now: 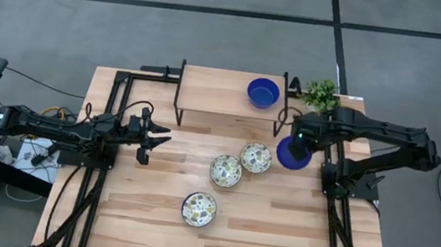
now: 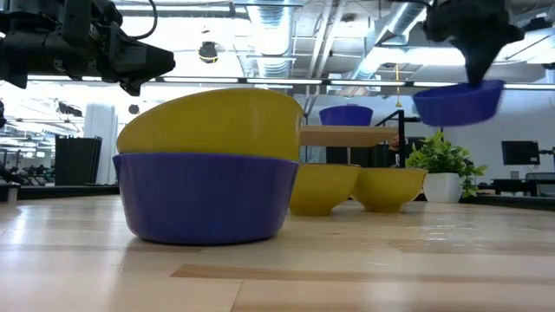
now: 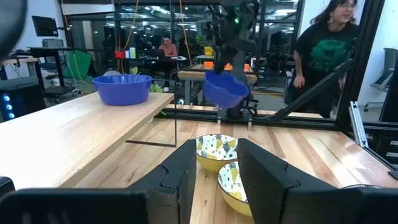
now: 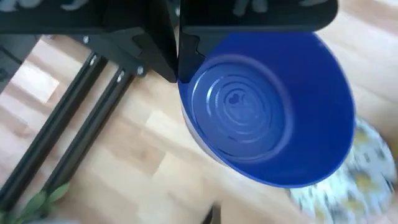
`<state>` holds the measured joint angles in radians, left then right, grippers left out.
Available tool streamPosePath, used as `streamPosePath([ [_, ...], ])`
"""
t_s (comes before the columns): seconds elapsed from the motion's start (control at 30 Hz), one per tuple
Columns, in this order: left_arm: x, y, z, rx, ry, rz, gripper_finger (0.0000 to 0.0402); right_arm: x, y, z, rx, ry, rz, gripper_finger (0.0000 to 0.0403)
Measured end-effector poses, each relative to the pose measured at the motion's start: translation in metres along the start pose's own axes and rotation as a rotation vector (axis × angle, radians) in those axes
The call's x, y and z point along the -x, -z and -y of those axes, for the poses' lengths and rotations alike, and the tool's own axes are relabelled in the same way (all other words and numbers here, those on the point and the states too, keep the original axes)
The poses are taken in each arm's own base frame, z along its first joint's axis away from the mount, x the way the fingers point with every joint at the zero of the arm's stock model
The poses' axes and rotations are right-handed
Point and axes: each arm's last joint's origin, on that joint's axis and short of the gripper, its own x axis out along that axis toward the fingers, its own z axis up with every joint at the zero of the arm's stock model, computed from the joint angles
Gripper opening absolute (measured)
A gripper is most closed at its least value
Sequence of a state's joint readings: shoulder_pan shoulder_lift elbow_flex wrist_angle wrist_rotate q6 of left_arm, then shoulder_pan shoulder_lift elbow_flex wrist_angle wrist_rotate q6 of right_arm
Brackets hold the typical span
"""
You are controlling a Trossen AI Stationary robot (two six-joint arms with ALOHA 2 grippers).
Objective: Pick & Place Mini bowls
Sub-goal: Stack the top blue bowl on top of the blue bowl on the shelf
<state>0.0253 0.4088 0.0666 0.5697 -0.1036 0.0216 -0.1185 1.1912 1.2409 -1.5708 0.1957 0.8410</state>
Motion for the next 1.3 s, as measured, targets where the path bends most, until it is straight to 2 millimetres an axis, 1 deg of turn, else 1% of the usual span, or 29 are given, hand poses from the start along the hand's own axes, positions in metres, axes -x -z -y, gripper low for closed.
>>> streamPosePath([
  [0.13, 0.0, 0.0, 0.0, 0.0, 0.0, 0.0, 0.0116, 0.022, -0.012, 0.008, -0.066, -0.016, 0.108, 0.0],
  [0.3, 0.0, 0.0, 0.0, 0.0, 0.0, 0.0, 0.0116, 0.061, -0.027, 0.025, -0.123, -0.036, 0.283, 0.0],
  [0.47, 0.0, 0.0, 0.0, 0.0, 0.0, 0.0, 0.0116, 0.096, -0.04, 0.045, -0.166, 0.01, 0.48, 0.0],
  [0.57, 0.0, 0.0, 0.0, 0.0, 0.0, 0.0, 0.0116, 0.11, -0.051, 0.051, -0.175, 0.059, 0.571, 0.0],
  [0.7, 0.0, 0.0, 0.0, 0.0, 0.0, 0.0, 0.0116, 0.122, -0.073, 0.052, -0.144, 0.076, 0.685, 0.0],
  [0.83, 0.0, 0.0, 0.0, 0.0, 0.0, 0.0, 0.0116, 0.124, -0.102, 0.045, -0.093, 0.063, 0.766, 0.0],
  [0.97, 0.0, 0.0, 0.0, 0.0, 0.0, 0.0, 0.0116, 0.118, -0.132, 0.039, -0.044, -0.022, 0.784, 0.0],
  [1.13, 0.0, 0.0, 0.0, 0.0, 0.0, 0.0, 0.0116, 0.096, -0.167, 0.034, -0.013, -0.174, 0.694, 0.0],
  [1.3, 0.0, 0.0, 0.0, 0.0, 0.0, 0.0, 0.0116, 0.065, -0.194, 0.034, 0.01, -0.313, 0.541, 0.0],
])
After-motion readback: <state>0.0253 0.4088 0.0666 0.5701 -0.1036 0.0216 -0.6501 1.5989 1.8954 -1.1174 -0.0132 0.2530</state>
